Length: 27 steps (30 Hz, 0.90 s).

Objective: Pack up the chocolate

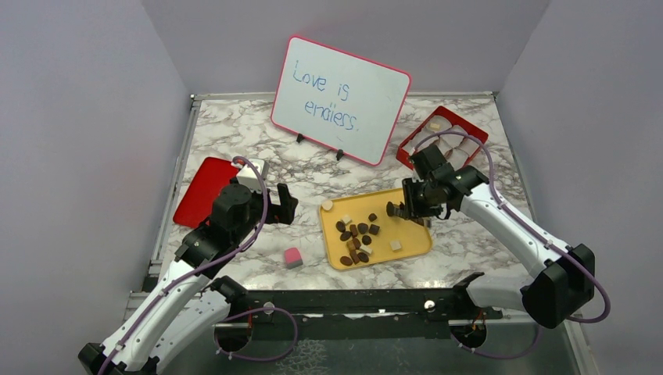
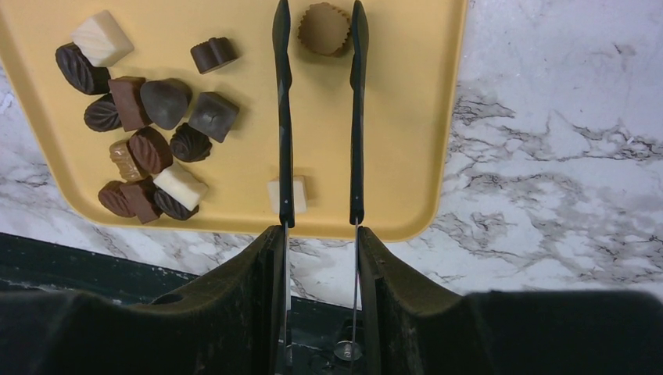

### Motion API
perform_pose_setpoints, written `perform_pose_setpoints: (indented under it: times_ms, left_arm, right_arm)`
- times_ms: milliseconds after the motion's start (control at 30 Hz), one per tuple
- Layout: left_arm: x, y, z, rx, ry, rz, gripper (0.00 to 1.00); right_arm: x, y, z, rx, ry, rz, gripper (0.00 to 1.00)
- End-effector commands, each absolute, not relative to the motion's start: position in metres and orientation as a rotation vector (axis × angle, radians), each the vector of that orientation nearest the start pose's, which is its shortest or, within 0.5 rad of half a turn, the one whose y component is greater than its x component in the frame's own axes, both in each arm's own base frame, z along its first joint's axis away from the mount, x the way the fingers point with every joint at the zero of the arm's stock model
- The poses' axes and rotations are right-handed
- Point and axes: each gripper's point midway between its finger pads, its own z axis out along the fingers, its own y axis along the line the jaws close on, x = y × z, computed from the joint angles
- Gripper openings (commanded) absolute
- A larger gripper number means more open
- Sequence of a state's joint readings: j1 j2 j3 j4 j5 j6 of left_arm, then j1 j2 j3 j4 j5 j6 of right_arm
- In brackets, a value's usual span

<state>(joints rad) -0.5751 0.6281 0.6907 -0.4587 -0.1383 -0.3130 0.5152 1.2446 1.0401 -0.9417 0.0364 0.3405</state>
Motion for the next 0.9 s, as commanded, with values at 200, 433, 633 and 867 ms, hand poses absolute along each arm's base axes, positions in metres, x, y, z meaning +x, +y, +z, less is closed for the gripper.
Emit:
perform_pose_setpoints:
  times_ms: [200, 433, 633, 867]
  left_arm:
    - [0.225, -0.134, 0.213, 0.176, 1.966, -0.46, 0.99]
    - [0.225, -0.132, 0.214, 0.169, 1.961, -0.459, 0.99]
    - [0.226, -0.132, 0.212, 0.172, 1.967, -0.449, 0.99]
    - [0.227, -0.133, 0.212, 0.172, 1.969, -0.451, 0.99]
  right_arm:
    - [0.217, 0.141, 0.123, -0.273, 2.736, 0.169, 0.39]
    - [0.218, 0.143, 0.126, -0.27, 2.72, 0.173, 0.31]
    - [0.221, 0.148, 0.134, -0.277, 2.697, 0.211, 0.3]
    - [0.234, 0.144, 0.159, -0.228, 2.608, 0.18, 0.27]
